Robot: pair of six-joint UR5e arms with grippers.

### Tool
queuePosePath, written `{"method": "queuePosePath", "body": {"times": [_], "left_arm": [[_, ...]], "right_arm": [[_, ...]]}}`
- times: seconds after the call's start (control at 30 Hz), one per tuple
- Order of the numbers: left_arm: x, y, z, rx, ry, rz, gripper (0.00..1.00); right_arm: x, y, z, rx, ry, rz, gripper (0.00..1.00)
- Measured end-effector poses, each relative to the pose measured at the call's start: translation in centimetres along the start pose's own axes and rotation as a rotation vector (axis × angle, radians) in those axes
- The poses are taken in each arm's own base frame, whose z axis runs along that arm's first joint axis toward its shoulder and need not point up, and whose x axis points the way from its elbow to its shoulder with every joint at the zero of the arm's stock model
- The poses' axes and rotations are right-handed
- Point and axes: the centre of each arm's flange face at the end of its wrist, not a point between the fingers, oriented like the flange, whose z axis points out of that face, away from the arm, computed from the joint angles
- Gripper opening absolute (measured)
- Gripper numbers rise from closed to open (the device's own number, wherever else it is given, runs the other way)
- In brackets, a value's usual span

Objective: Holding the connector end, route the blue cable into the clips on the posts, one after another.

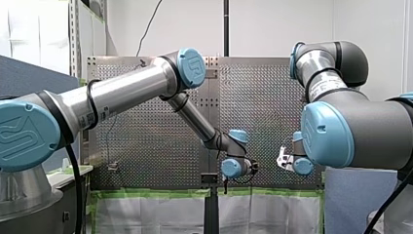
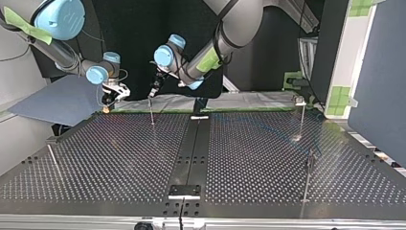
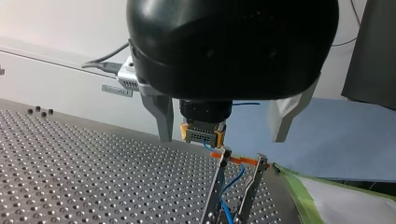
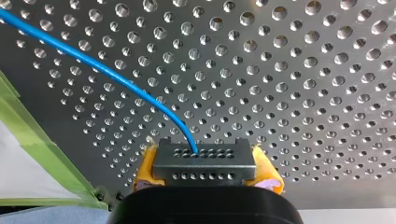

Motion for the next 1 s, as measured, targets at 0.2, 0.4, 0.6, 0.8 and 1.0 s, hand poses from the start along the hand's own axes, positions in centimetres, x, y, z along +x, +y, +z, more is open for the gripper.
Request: {"method": "queuePosePath", "body": {"times": [0.2, 0.4, 0.6, 0.8, 1.0], "left_arm": [[0.23, 0.32, -0.31, -0.034, 0.022, -0.004, 1.00], [0.29, 0.30, -0.42, -0.041, 0.025, -0.003, 1.00], [0.28, 0.28, -0.42, -0.041, 0.025, -0.004, 1.00], [0.27, 0.35, -0.37, -0.042, 0.023, -0.005, 1.00], [0.25, 0.38, -0.36, -0.043, 0.023, -0.006, 1.00]], "right_arm": [[-0.03, -0.01, -0.02, 0.000, -0.002, -0.001, 0.00], [-0.06, 0.00, -0.04, 0.000, -0.004, -0.003, 0.00], [-0.04, -0.01, -0.04, 0.001, -0.004, -0.003, 0.00], [-0.01, 0.05, -0.01, 0.000, -0.003, -0.003, 0.00], [-0.01, 0.05, -0.01, 0.000, -0.003, -0.003, 0.00]]}}
